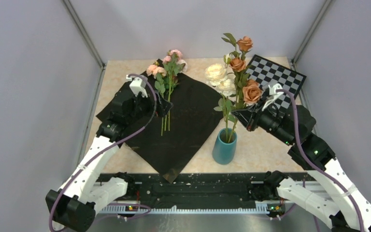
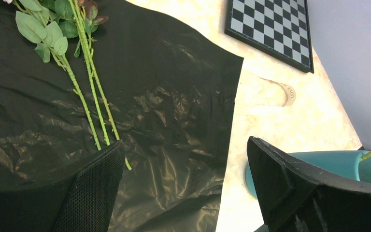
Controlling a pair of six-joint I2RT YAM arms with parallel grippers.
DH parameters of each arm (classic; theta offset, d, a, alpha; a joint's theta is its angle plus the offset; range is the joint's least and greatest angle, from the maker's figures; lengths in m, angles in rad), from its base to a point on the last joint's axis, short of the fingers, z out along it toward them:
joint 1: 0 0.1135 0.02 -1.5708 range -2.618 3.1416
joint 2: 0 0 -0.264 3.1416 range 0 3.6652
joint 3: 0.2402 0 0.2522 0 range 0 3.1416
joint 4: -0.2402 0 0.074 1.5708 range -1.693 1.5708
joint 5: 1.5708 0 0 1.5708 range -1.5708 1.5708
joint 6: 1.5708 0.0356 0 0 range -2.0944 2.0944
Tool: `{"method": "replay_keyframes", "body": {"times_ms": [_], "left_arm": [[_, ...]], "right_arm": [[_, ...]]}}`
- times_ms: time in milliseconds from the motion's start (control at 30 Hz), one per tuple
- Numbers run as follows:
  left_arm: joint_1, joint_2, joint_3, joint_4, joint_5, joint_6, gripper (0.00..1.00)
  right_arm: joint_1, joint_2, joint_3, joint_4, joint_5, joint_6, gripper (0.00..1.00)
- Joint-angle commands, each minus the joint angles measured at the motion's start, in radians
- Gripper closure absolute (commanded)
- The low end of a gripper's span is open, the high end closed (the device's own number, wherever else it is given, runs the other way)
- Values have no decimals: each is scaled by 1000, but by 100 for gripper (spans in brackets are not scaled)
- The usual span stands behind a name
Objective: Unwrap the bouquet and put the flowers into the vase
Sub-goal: Insert the fake flower into the vase.
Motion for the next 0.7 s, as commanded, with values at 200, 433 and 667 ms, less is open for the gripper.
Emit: {"method": "replay_keyframes", "body": {"times_ms": [200,433,667], "left_arm": [[19,6,-36,61,1,0,1],[30,6,-50,65,13,-6,1],[38,5,-54,64,18,-9,1]], "right_arm": [[8,-51,-83,38,45,52,100],[8,-44,-100,-5,39,75,81],[7,-46,-74,-12,37,73,58]]}}
